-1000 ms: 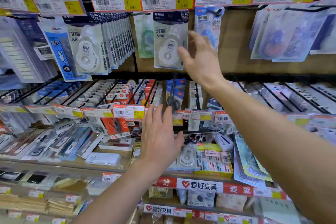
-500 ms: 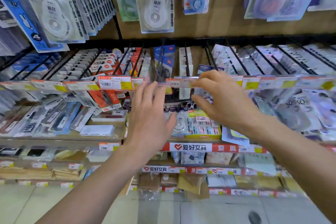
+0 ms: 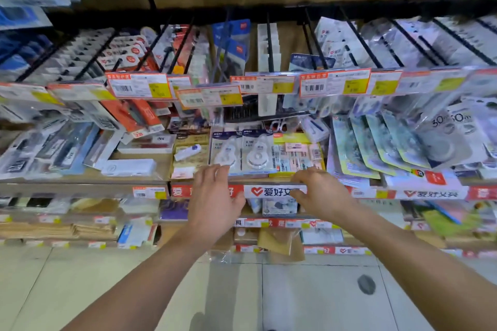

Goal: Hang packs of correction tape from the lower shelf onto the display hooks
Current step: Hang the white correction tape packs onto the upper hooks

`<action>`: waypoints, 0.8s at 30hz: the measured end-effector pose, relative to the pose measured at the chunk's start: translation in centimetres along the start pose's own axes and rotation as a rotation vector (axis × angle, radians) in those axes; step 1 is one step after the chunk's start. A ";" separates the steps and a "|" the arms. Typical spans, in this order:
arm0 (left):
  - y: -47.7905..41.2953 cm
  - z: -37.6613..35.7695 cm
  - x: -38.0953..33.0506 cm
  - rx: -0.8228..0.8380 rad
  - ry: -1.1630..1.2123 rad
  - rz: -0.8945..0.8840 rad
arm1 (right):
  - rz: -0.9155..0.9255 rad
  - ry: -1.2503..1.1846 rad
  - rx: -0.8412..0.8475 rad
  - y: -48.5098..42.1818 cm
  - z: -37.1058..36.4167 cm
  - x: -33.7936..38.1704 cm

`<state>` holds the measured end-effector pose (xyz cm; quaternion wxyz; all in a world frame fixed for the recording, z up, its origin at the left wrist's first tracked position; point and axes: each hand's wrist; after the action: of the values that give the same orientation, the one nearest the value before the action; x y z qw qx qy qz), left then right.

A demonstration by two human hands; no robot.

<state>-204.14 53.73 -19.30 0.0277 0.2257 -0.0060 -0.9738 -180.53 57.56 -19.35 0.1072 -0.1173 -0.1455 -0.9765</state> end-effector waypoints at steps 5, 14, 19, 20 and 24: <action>-5.7 -1.9 0.1 -0.011 0.012 0.085 | -0.111 -0.030 -0.009 -5.1 -1.0 2.3; -11.6 -4.5 0.8 0.021 0.045 0.363 | -0.313 -0.295 -0.150 -12.1 -2.0 6.7; -12.3 -4.8 1.3 0.017 0.007 0.400 | -0.355 -0.243 -0.124 -13.1 -2.8 7.6; -12.4 -4.8 1.3 0.016 0.000 0.410 | -0.354 -0.224 -0.116 -13.1 -2.9 7.6; -12.3 -4.8 1.4 0.033 0.008 0.484 | -0.413 -0.300 -0.112 -13.1 -3.2 7.1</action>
<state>-203.89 65.92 -24.51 0.2567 0.2218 -0.0756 -0.9376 -191.06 67.60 -23.86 -0.1237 -0.2344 -0.1266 -0.9559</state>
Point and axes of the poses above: each hand's wrist, its own y-axis away from the middle knuckle, its own z-axis out of the back of the hand, x = y × z, and after that the axes turned 6 degrees about y, right-handed
